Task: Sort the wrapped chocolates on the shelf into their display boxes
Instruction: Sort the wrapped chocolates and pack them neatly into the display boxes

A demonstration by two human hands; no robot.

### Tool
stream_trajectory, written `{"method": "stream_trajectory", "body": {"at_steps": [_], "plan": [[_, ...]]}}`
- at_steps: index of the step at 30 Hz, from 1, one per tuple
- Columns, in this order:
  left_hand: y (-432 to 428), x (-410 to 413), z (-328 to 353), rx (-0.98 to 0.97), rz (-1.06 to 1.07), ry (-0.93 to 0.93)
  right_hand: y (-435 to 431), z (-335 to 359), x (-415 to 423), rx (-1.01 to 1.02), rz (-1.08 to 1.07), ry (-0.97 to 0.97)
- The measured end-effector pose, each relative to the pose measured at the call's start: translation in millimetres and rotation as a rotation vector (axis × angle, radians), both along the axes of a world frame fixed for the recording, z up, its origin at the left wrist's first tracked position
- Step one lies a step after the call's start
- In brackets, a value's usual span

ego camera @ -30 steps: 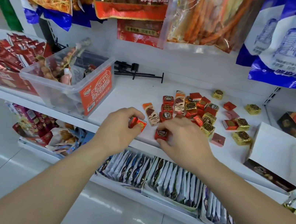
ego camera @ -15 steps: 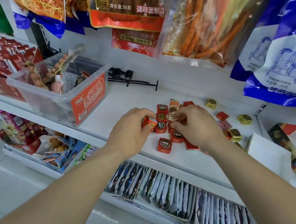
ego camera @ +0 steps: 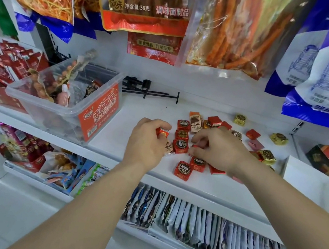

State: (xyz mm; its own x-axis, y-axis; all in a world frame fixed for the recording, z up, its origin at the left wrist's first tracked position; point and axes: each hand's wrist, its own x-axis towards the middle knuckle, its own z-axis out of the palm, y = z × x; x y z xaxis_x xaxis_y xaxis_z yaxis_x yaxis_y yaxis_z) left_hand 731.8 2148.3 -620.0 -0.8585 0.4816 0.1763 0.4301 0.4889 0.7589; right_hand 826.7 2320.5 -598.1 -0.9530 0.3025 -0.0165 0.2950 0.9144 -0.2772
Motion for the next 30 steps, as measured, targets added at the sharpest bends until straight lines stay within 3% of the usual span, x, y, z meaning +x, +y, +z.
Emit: {"method": "stream_trajectory", "body": {"at_steps": [6, 9, 12, 17, 22, 30], "plan": [[-2, 1, 0, 0.010, -0.002, 0.007, 4, 5, 2, -0.022, 0.040, 0.007], [1, 6, 11, 0.127, -0.039, -0.035, 7, 18, 20, -0.141, -0.068, 0.229], [12, 29, 30, 0.255, -0.175, -0.194, 16, 30, 65, -0.331, -0.203, 0.400], [58, 97, 42, 0.159, -0.458, -0.280, 47, 27, 176, -0.441, -0.454, 0.576], [111, 151, 40, 0.055, -0.536, -0.133, 76, 15, 238, -0.440, -0.620, 0.555], [140, 179, 19, -0.236, -0.633, 0.132, 77, -7, 243, -0.241, -0.423, 0.318]]}}
